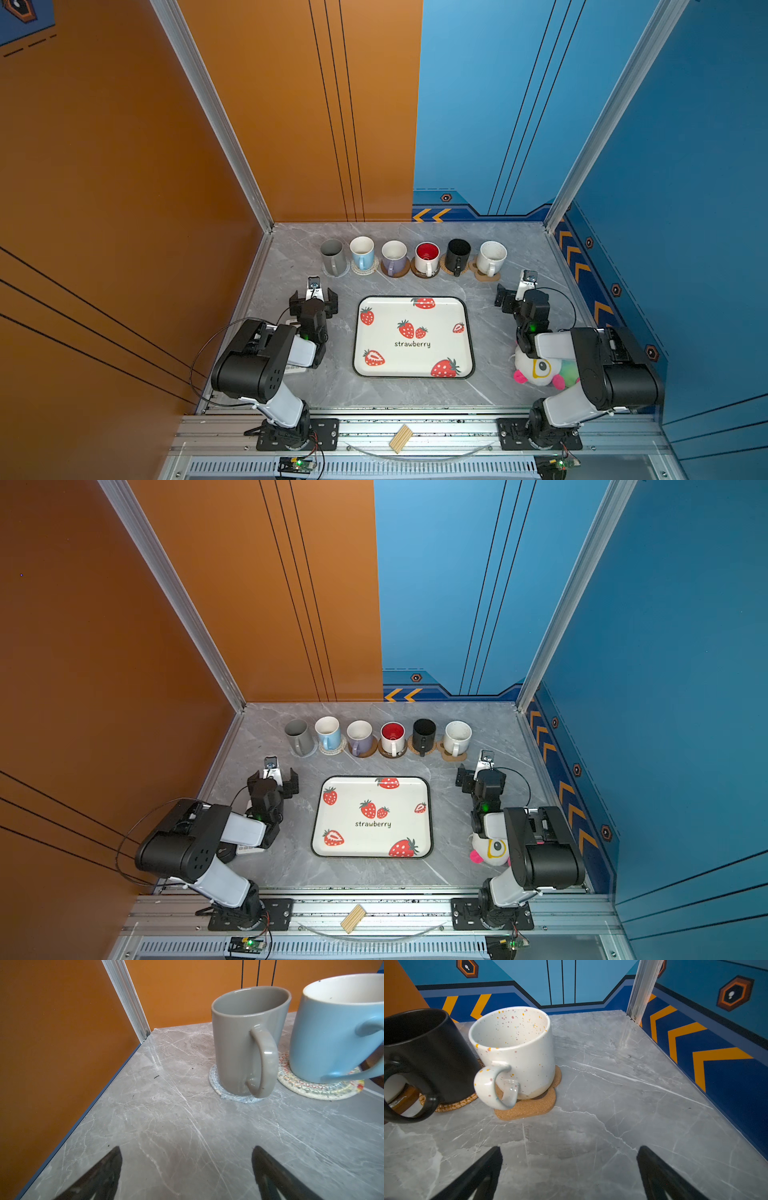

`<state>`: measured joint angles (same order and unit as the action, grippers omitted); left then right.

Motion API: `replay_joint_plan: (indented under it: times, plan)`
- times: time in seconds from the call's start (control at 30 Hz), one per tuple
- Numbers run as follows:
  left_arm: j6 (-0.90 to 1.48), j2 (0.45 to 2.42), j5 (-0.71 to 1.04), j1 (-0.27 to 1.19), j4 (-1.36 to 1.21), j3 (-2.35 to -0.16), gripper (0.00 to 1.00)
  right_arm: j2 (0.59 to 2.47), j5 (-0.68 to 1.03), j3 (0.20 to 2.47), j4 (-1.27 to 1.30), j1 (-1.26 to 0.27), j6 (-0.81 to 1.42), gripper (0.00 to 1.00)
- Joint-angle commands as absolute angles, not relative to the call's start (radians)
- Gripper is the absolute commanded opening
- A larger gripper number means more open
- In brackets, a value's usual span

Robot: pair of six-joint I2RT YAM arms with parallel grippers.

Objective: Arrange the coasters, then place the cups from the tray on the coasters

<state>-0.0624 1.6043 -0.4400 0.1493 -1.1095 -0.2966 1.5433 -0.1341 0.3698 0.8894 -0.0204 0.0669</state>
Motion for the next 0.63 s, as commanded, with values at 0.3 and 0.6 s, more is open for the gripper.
replay_joint_plan:
  times: [0.3, 0.6]
  plan:
    - [-0.052, 1.588, -0.427, 0.14, -1.104, -0.313, 0.98, 1.546, -0.133, 0.37, 0.916, -0.025, 0.07, 1.0]
    - [-0.052, 1.588, -0.428, 0.14, -1.103, -0.313, 0.98, 1.546, -0.129, 0.37, 0.916, -0.023, 0.07, 1.0]
